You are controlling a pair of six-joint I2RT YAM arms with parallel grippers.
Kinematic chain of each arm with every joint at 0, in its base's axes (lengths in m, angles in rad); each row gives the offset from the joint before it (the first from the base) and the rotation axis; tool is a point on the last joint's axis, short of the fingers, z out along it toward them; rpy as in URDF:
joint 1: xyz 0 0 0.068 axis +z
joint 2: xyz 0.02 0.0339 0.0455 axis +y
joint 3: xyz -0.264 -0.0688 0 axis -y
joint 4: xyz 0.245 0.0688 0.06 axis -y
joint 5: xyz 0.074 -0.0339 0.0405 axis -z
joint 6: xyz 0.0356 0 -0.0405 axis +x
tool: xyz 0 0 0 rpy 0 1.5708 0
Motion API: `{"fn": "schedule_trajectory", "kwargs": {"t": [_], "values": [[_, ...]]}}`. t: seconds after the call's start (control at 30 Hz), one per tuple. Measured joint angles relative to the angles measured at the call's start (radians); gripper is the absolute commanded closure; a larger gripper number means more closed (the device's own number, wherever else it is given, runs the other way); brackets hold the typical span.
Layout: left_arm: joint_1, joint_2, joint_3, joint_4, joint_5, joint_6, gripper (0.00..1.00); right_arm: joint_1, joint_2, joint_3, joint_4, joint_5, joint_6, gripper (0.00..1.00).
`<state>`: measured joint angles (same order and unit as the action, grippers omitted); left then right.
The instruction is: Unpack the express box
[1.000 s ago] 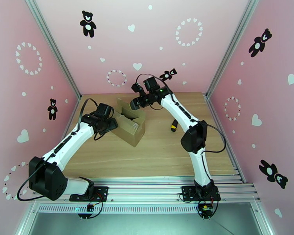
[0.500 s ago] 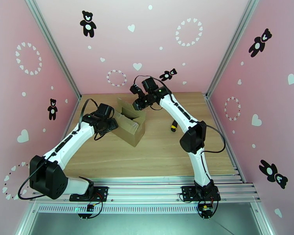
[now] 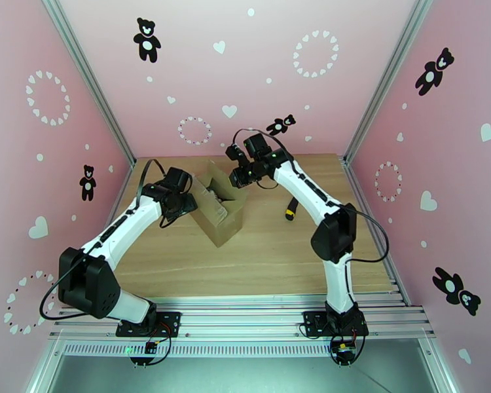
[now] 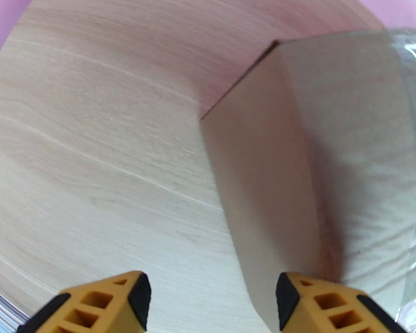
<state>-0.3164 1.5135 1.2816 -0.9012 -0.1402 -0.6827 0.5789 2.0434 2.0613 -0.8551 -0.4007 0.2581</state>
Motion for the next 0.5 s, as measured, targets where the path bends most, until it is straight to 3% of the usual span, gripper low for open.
{"fn": "schedule_trajectory", "kwargs": {"t": [0.27,0.5], "values": [[0.000,0.035,0.079,-0.026,0.002,0.010,0.32,0.003,-0.165,-0.249,0.091,0.027,0.195,1.00],[-0.010,0.035,0.224,-0.061,0.043,0.010,0.31,0.059,-0.264,-0.368,0.126,0.117,0.291,1.00]]}}
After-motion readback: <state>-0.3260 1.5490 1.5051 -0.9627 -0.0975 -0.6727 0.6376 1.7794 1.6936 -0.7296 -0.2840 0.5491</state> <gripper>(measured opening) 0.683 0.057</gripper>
